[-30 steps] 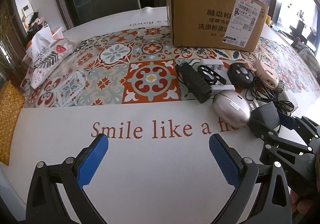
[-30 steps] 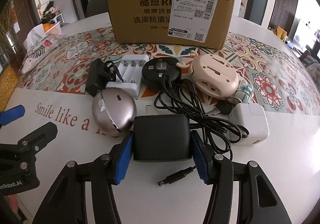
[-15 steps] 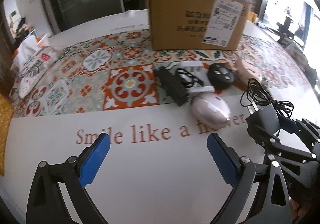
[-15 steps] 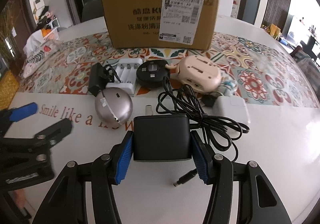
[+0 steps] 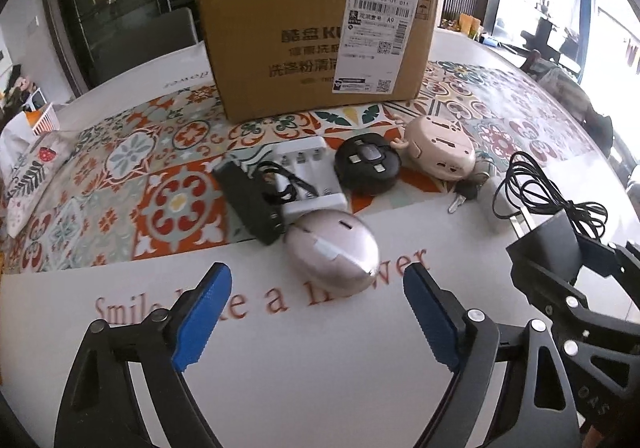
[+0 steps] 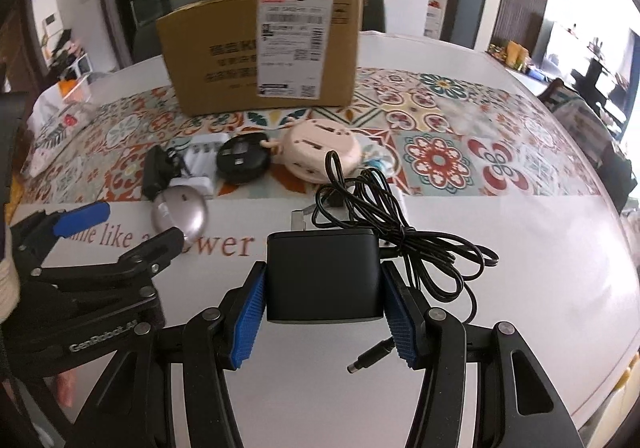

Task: Organize rigid objects
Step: 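Close the left gripper on the silver egg-shaped device and lift it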

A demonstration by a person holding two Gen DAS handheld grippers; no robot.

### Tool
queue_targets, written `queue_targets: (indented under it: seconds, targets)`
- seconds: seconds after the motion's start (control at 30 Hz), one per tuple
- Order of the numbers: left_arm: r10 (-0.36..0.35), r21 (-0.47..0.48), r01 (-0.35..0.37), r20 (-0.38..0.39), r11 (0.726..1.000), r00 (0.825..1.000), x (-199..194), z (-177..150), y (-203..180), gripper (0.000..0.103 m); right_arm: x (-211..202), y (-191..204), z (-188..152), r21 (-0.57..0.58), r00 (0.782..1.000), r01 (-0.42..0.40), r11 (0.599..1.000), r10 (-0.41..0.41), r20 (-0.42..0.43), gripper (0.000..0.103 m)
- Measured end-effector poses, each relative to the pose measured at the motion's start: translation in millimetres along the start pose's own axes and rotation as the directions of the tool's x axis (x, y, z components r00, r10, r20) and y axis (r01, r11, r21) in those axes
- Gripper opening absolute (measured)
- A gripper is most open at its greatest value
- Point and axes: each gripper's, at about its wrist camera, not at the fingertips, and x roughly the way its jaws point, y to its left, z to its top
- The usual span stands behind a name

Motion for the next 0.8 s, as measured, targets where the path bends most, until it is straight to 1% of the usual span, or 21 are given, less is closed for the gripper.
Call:
queue_targets:
  seconds: [0.13, 0.2, 0.3, 0.43, 0.57, 0.67, 0.7, 0.8]
  targets:
    - [0.002, -0.002, -0.002, -0.025, 1.000, 1.000, 14.8, -0.1, -5.5, 0.080, 8.2, -3.8, -1.3, 0.020, 1.000, -0.013, 1.000, 0.012, 0.003, 0.055]
    - [0.005, -0.010, -0.006, -0.028, 1.000, 1.000, 18.9, -0.8, -5.4, 0.080, 11.1, -4.3, -1.9, 0.019, 1.000, -0.015, 1.000, 0.014, 0.013, 0.055]
    - [0.017, -0.016, -0.017, -0.019, 1.000, 1.000, 24.0, -0.4, -5.8, 0.079, 13.5, -4.4, -2.0, 0.020, 1.000, -0.013, 1.000, 0.013, 0.027, 0.055]
    - [0.033, 0.010, -0.033, -0.002, 0.999, 0.999, 29.3, 2.2, -10.0, 0.075, 17.7, -5.5, -2.2, 0.019, 1.000, -0.007, 1.000, 0.007, 0.030, 0.055]
    - [0.025, 0.019, -0.024, -0.011, 1.000, 1.000, 37.5, 2.6, -13.6, 0.072, 20.7, -7.5, -1.9, 0.020, 0.999, 0.002, 1.000, -0.003, 0.033, 0.055]
    - [0.033, 0.019, -0.033, -0.002, 0.999, 0.999, 39.3, 2.9, -14.2, 0.065, 23.5, -8.4, -1.5, 0.021, 1.000, 0.004, 1.000, -0.005, 0.031, 0.055]
    - [0.031, 0.016, -0.031, -0.001, 0.999, 1.000, 39.2, 3.1, -14.0, 0.061, 23.9, -8.2, -1.4, 0.020, 0.999, 0.005, 1.000, -0.005, 0.033, 0.055]
    - [0.017, 0.008, -0.017, -0.001, 1.000, 1.000, 39.2, 2.9, -12.8, 0.061, 24.3, -8.0, -1.3, 0.020, 0.999, 0.002, 1.000, -0.003, 0.035, 0.055]
